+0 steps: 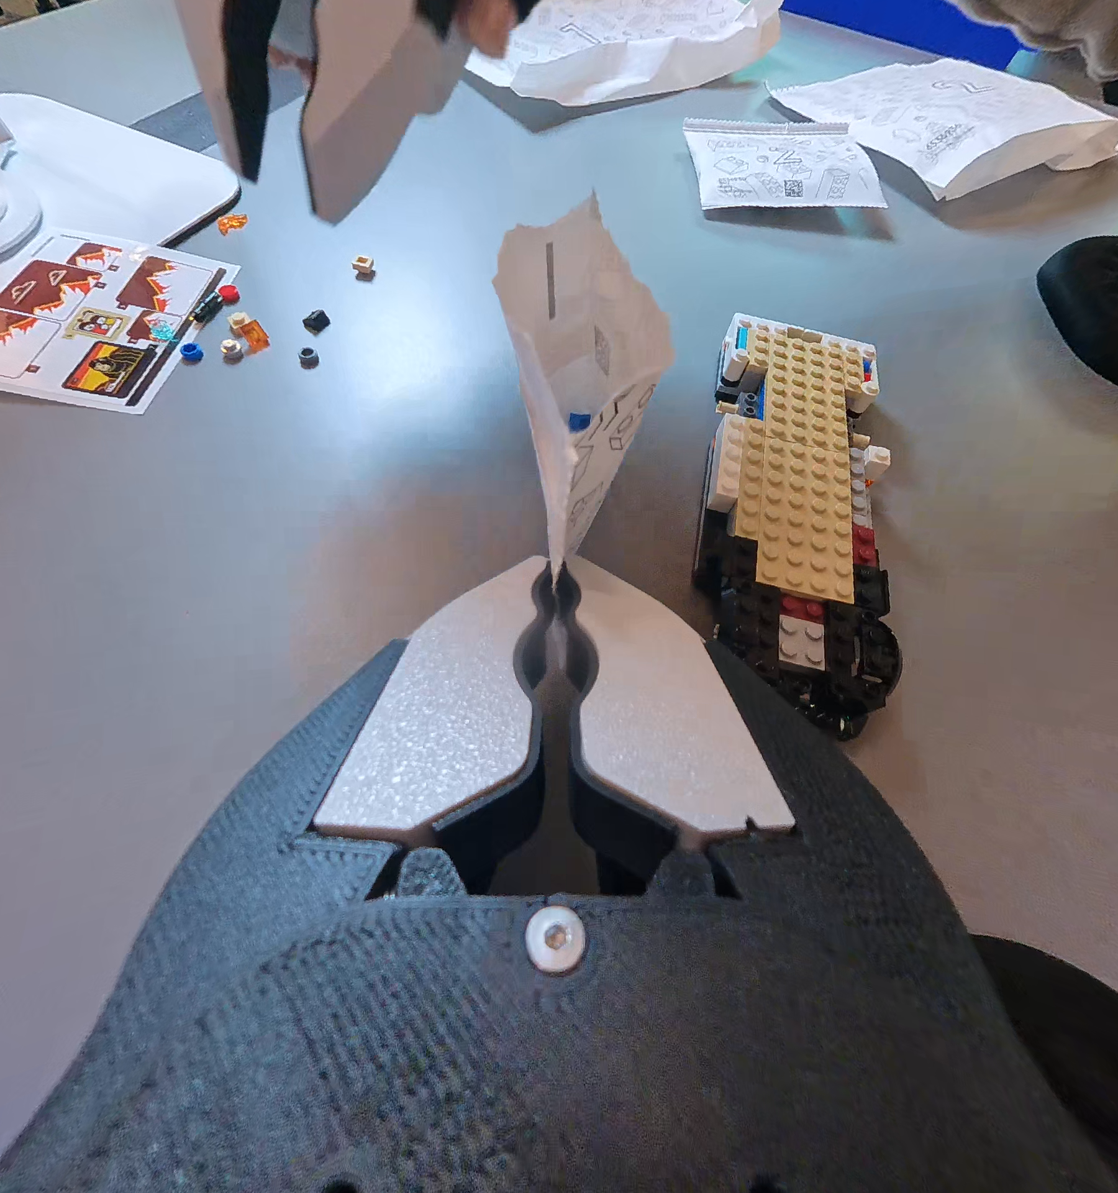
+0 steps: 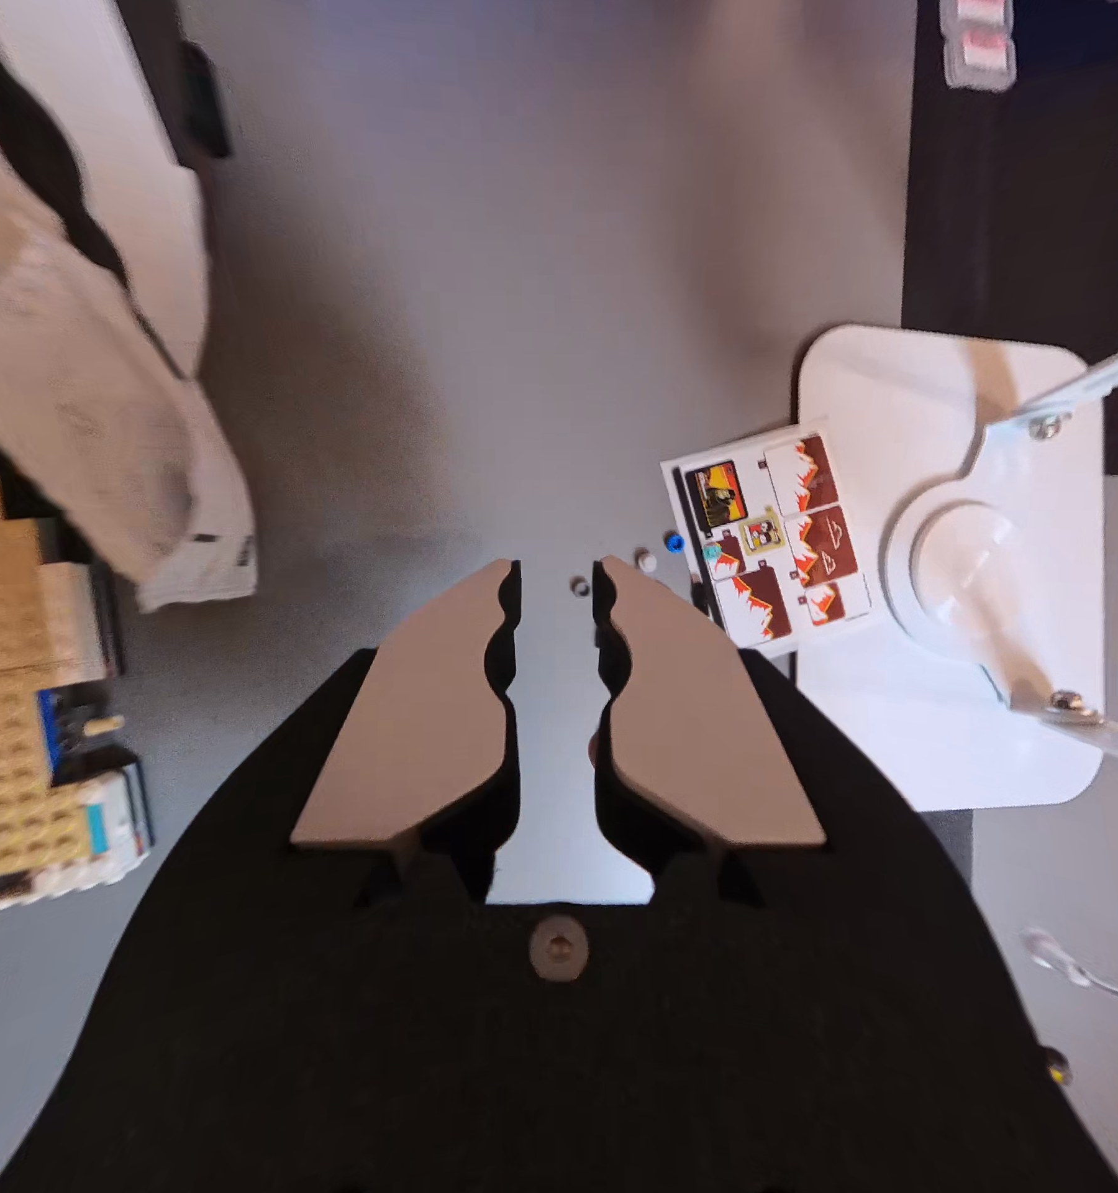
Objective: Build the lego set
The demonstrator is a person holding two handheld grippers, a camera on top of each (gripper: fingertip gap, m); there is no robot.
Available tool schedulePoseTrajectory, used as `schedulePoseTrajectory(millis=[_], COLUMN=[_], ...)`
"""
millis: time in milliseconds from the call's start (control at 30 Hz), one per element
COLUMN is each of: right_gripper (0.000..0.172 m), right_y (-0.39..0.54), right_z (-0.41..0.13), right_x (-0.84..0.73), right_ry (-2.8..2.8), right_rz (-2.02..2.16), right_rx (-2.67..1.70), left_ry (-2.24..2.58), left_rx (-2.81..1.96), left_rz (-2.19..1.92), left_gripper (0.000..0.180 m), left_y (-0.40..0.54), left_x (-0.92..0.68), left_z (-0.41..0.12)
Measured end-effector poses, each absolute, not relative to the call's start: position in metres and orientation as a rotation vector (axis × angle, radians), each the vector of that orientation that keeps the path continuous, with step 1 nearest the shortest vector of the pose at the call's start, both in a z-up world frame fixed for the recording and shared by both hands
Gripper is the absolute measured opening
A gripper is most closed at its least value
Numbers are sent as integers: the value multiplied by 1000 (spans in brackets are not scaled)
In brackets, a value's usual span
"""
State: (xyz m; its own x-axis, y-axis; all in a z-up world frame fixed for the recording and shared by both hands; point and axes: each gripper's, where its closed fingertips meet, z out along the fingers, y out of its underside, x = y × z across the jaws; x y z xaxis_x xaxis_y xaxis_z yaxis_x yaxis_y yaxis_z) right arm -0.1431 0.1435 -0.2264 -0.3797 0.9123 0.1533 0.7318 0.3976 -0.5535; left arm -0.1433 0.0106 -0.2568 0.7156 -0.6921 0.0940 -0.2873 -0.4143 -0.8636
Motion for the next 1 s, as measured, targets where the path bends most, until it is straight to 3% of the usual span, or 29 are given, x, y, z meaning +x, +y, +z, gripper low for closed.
schedulePoseTrajectory(millis=[167,400,533,1000], right_gripper=[20,15,7,12], right_y=[175,181,181,183], right_z=[-269,-287,-288,-288], right_x=[-158,-166,-166,-169], right_ry=[-2197,-2247,-2238,-2253], right_rz=[559,529,552,535], right_rx=[-1594,-1640,-1653,-1657], left_ry=[754,756,757,758], left_rx=[-2002,-2003,-2003,-2007], left_rz=[-553,-553,-554,-556], left_gripper=[0,0,0,0], left_y=[10,11,10,10], left_x=[-143,-144,-144,-144], left_z=[-257,-257,-257,-258])
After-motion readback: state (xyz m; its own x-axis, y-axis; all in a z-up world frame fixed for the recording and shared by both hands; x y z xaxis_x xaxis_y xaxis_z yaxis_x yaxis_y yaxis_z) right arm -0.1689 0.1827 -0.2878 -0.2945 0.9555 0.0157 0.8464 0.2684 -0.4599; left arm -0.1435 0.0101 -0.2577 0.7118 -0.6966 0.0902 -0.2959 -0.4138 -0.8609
